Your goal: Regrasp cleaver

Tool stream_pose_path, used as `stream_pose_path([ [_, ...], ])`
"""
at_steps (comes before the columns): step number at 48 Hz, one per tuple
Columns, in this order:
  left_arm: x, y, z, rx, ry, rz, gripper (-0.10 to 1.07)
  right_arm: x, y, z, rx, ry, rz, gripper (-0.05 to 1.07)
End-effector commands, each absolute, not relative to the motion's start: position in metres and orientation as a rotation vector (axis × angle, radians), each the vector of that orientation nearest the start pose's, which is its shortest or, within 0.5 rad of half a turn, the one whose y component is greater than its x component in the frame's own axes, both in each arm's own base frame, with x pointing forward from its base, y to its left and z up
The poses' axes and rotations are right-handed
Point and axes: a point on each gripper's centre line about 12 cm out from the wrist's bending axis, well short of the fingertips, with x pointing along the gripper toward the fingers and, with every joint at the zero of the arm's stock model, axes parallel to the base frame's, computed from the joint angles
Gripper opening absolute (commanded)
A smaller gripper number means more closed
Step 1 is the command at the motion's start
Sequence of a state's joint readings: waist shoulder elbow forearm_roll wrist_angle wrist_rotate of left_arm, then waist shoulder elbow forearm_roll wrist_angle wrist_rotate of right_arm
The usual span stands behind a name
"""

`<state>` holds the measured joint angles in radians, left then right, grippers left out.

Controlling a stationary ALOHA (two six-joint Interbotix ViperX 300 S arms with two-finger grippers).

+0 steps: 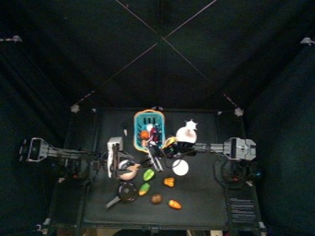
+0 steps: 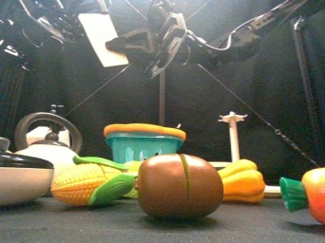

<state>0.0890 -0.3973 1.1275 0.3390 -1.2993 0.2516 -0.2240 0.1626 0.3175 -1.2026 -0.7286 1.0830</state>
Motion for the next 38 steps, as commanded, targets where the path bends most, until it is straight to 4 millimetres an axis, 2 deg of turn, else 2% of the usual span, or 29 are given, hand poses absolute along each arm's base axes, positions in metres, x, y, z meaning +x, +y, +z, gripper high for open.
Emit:
stream_pose_path([
  [1, 0.26, -0.014, 0.29, 0.435, -0.595, -0.126, 0.96, 0.46, -0.033, 0.284, 0.049, 0.111, 0.417, 0.2],
  [14, 0.253, 0.003, 0.283, 0.231, -0.507, -0.007, 0.96, 0.424, -0.04, 0.28, 0.083, 0.198, 0.228, 0.2],
  [25, 0.269, 0.009, 0.274, 0.182, -0.263, 0.022, 0.96, 0.398, -0.039, 0.279, 0.122, 0.274, 0.056, 0.2],
  [30, 0.28, 0.014, 0.276, 0.149, -0.159, 0.048, 0.96, 0.396, -0.041, 0.275, 0.135, 0.316, -0.015, 0.2],
  [38, 0.29, 0.021, 0.28, 0.084, -0.064, 0.086, 0.96, 0.396, -0.032, 0.267, 0.115, 0.389, -0.077, 0.2],
])
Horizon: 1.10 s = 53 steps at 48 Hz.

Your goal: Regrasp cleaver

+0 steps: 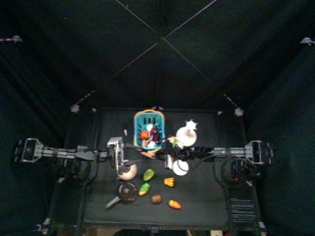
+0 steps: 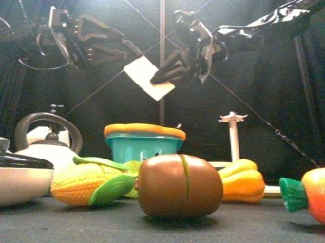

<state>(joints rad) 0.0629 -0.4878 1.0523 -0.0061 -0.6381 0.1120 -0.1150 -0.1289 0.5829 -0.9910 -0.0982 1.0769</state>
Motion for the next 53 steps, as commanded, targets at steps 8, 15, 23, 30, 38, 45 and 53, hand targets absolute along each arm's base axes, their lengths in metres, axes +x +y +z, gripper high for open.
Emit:
stream_pose_path([
  [8, 0.289, 0.023, 0.279, 0.056, -0.054, 0.102, 0.96, 0.394, -0.024, 0.26, 0.092, 0.444, -0.113, 0.19],
  [15, 0.292, 0.023, 0.274, 0.059, -0.039, 0.101, 0.96, 0.394, -0.02, 0.257, 0.09, 0.457, -0.113, 0.19],
  [23, 0.297, 0.021, 0.266, 0.075, -0.015, 0.087, 0.96, 0.394, -0.02, 0.255, 0.093, 0.463, -0.114, 0.19],
  [30, 0.302, 0.02, 0.259, 0.093, -0.007, 0.077, 0.96, 0.395, -0.021, 0.253, 0.095, 0.466, -0.117, 0.19],
  [38, 0.305, 0.019, 0.263, 0.117, -0.065, 0.064, 0.95, 0.396, -0.022, 0.248, 0.102, 0.48, -0.121, 0.19],
  [45, 0.307, 0.019, 0.261, 0.115, -0.075, 0.065, 0.95, 0.398, -0.022, 0.247, 0.103, 0.481, -0.121, 0.19],
  [53, 0.311, 0.019, 0.255, 0.112, -0.058, 0.065, 0.91, 0.399, -0.022, 0.247, 0.102, 0.481, -0.121, 0.2],
])
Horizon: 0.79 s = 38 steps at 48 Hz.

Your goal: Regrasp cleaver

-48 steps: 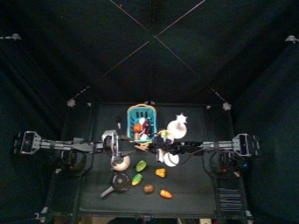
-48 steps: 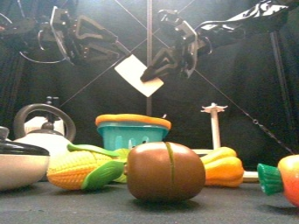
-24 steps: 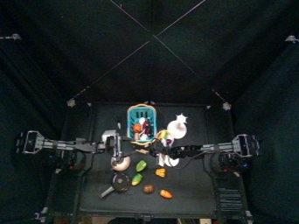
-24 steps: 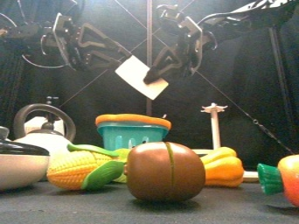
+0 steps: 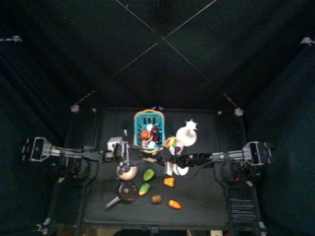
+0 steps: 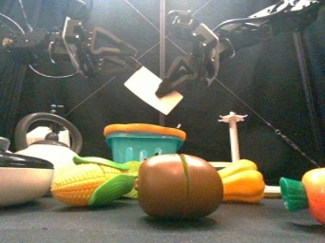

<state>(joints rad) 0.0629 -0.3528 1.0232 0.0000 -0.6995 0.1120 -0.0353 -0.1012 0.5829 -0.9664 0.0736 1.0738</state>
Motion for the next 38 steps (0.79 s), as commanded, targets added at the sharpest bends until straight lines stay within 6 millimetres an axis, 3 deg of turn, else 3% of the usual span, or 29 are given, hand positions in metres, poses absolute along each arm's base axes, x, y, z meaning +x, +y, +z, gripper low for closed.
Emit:
stream_pose_path([
  [1, 0.3111, 0.0191, 0.2545, 0.112, -0.058, 0.065, 0.89, 0.399, -0.0223, 0.2471, 0.101, 0.482, -0.122, 0.19],
  [24, 0.3102, 0.02, 0.2535, 0.103, -0.075, 0.074, 0.56, 0.3991, -0.0216, 0.2472, 0.1, 0.481, -0.119, 0.24],
  [31, 0.3088, 0.02, 0.2521, 0.105, -0.078, 0.074, 0.49, 0.3989, -0.0209, 0.2466, 0.096, 0.483, -0.117, 0.38],
  [38, 0.307, 0.0199, 0.2504, 0.104, -0.082, 0.074, 0.48, 0.3984, -0.0214, 0.2456, 0.094, 0.485, -0.116, 0.64],
])
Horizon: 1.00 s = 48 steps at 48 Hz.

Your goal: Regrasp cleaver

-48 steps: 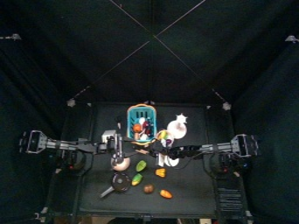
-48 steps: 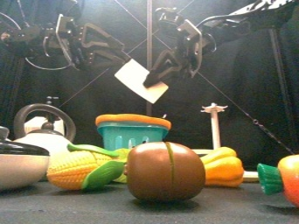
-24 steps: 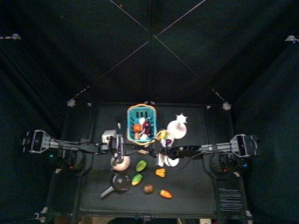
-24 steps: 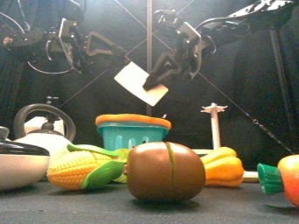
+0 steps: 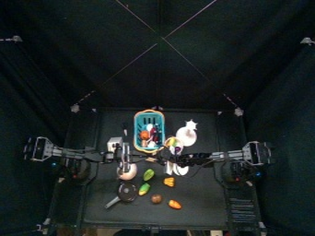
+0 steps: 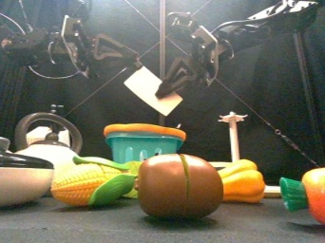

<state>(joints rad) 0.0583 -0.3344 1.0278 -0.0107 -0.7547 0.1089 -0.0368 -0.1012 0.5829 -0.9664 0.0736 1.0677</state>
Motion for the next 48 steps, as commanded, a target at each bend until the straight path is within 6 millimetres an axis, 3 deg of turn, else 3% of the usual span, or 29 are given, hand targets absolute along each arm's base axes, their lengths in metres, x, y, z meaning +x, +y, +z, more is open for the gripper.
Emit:
stream_pose_path([
  [1, 0.307, 0.02, 0.25, 0.105, -0.081, 0.074, 0.48, 0.398, -0.021, 0.246, 0.092, 0.485, -0.116, 0.67],
  [5, 0.306, 0.02, 0.25, 0.104, -0.081, 0.074, 0.48, 0.395, -0.021, 0.246, 0.083, 0.485, -0.115, 0.79],
  [9, 0.306, 0.02, 0.249, 0.104, -0.079, 0.074, 0.48, 0.392, -0.02, 0.249, 0.069, 0.478, -0.109, 0.84],
  [25, 0.306, 0.017, 0.249, 0.102, -0.08, 0.064, 0.48, 0.376, -0.02, 0.252, 0.056, 0.477, -0.116, 0.83],
  [48, 0.304, 0.012, 0.249, 0.102, -0.099, 0.051, 0.48, 0.37, -0.023, 0.251, 0.048, 0.489, -0.14, 0.83],
])
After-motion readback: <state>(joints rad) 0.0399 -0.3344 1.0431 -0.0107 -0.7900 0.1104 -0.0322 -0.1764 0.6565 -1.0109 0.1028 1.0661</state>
